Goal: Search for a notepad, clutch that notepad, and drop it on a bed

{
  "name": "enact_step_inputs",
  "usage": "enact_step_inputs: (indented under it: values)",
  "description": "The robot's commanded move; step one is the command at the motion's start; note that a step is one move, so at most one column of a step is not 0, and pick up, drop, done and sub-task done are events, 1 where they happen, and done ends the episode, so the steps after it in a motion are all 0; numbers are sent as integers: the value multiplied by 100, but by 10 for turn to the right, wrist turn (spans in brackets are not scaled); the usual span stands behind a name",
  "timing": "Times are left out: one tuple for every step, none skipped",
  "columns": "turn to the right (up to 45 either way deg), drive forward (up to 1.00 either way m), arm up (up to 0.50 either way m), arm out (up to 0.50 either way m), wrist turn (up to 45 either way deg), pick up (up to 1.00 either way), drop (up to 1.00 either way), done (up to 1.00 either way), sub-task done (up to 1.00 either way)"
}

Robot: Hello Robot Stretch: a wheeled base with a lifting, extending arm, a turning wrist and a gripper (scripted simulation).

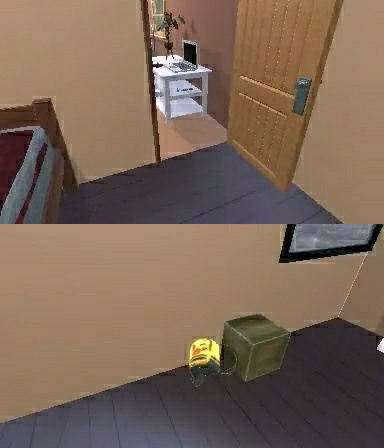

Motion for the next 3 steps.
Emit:
enact_step_inputs:
  values:
    - [0, 100, 0, 0, 0, 0, 0, 0, 0]
    - [0, 65, 0, 0, 0, 0, 0, 0, 0]
    - [-180, 0, 0, 0, 0, 0, 0, 0, 0]
